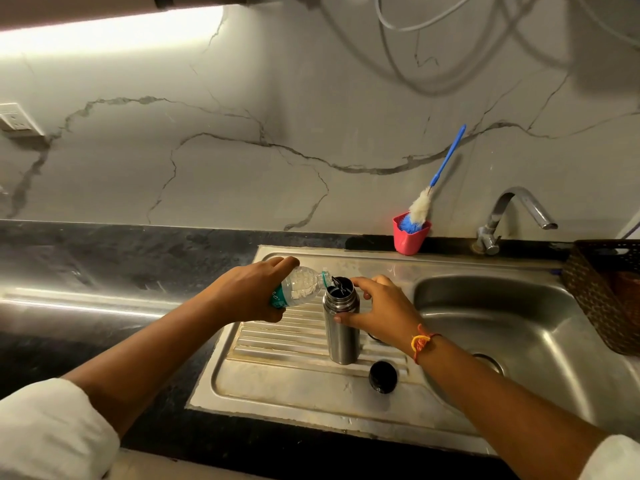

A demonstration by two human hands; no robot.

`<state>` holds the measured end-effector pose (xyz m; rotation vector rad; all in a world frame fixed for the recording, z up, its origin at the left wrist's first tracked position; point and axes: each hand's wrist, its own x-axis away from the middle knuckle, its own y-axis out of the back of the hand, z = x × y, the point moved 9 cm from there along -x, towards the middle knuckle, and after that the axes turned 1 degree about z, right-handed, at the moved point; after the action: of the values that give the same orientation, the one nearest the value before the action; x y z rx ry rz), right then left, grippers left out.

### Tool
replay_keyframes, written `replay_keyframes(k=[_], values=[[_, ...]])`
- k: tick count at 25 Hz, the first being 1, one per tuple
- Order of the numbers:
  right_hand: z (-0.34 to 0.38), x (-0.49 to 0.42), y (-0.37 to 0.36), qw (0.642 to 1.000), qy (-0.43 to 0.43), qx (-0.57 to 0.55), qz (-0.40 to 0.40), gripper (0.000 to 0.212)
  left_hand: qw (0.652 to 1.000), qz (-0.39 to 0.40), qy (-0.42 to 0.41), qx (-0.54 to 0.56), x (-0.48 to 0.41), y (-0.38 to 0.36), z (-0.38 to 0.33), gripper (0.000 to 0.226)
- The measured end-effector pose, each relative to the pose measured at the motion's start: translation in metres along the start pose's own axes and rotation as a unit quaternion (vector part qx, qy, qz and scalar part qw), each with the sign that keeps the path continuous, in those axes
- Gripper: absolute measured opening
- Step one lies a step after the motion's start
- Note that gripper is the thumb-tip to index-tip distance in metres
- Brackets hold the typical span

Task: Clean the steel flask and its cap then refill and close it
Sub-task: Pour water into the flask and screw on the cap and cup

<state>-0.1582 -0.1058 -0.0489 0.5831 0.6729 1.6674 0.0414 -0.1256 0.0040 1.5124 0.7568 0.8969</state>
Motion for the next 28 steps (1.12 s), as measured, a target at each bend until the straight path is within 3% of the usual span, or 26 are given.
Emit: replay_keyframes(k=[28], values=[[-0.001,0.000,0.001,1.000,0.001,0.025,0.004,0.073,0.995,0.024,-0.024,-0.095,-0.005,0.014,-0.011,0.090]])
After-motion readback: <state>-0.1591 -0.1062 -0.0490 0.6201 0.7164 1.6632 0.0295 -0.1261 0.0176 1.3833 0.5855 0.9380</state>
